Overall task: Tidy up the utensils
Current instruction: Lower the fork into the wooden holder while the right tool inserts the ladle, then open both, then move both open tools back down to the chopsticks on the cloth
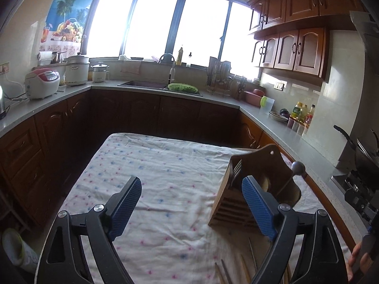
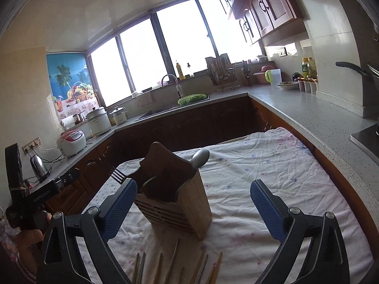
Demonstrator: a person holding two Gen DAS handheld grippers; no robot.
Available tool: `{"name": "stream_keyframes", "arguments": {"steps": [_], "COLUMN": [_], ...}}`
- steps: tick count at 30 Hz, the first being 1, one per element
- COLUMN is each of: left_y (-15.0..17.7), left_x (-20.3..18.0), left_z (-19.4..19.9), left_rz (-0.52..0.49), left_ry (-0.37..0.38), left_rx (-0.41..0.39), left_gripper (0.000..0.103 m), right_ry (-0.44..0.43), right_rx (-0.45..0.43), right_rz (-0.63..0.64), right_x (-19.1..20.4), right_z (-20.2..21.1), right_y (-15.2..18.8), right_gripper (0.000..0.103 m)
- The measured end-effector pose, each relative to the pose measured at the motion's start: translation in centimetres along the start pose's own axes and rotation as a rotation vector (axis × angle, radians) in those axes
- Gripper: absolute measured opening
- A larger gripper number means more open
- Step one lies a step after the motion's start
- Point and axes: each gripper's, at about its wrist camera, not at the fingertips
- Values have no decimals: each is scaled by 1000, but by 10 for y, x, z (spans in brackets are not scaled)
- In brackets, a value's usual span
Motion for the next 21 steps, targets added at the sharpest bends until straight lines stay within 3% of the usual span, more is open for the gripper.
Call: {"name": "stream_keyframes", "arguments": {"steps": [12, 21], "left_y": [48, 67], "left_x": [22, 19], "left_z": [53, 53], "left_rz": [34, 41], "left_ry": [4, 10], "left_rx": [158, 252], "left_gripper": [88, 87], "right_ry": [1, 28], "right_rx": [62, 111], "right_rz": [-75, -114], "right_x": [3, -5], "right_z": [49, 62], "right_y": [61, 92], "right_gripper": [99, 99]}}
Point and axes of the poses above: each gripper's, at about its wrist camera, not at the fingertips, and z roughly against the way its jaws point, x to its left, y to its underside, and after that the axes turned 9 degrees about -y, right-handed
